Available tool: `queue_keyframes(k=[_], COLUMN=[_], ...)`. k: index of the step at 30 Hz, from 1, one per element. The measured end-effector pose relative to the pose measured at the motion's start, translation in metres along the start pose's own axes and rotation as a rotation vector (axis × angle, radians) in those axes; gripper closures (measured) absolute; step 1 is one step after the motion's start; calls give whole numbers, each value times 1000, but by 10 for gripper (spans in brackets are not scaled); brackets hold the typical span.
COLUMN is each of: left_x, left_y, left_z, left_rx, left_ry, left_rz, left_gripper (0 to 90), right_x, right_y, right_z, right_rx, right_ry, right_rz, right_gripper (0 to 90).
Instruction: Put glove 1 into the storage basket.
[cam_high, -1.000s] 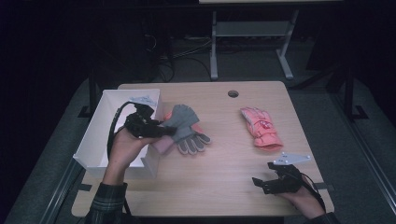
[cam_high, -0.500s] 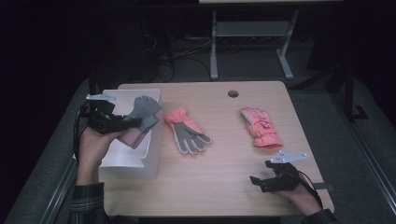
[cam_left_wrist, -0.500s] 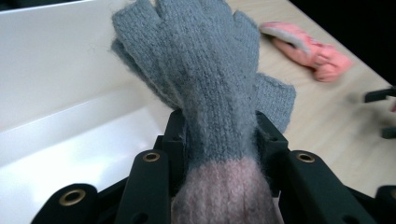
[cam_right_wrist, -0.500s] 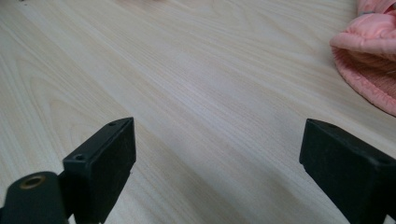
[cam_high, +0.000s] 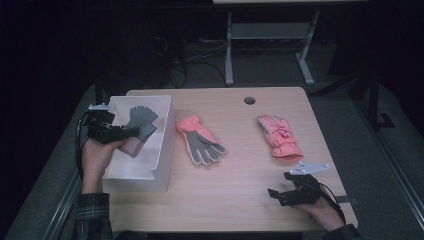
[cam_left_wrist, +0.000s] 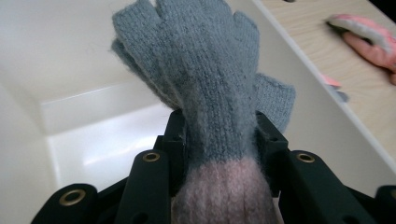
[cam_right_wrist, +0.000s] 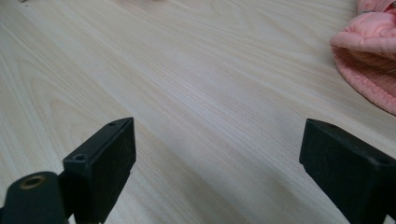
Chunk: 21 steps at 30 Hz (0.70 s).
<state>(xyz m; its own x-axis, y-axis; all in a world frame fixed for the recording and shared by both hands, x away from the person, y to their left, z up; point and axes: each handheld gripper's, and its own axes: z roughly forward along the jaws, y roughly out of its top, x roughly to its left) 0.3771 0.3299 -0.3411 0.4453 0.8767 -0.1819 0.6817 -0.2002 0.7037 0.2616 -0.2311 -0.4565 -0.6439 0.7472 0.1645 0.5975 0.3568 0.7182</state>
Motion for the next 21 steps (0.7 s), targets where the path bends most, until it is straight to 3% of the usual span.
queue_keyframes(k=[8,15,17,21], left_x=[21,27,28,31], left_y=[-12,-19,-21,-26], left_z=[22,45,51,62], left_rx=[64,151,169,217], left_ry=[57,100,108,119], left_rz=[-32,-22,-40,-39], left_gripper=[638,635,635,632], right_x=[0,1,1,1], right_y=[0,-1,-1,-2], right_z=[1,0,0,-1], right_rx=[1,4,5,3], right_ry=[5,5,6,5], right_rz=[1,3,4,8], right_gripper=[104,104,104,104])
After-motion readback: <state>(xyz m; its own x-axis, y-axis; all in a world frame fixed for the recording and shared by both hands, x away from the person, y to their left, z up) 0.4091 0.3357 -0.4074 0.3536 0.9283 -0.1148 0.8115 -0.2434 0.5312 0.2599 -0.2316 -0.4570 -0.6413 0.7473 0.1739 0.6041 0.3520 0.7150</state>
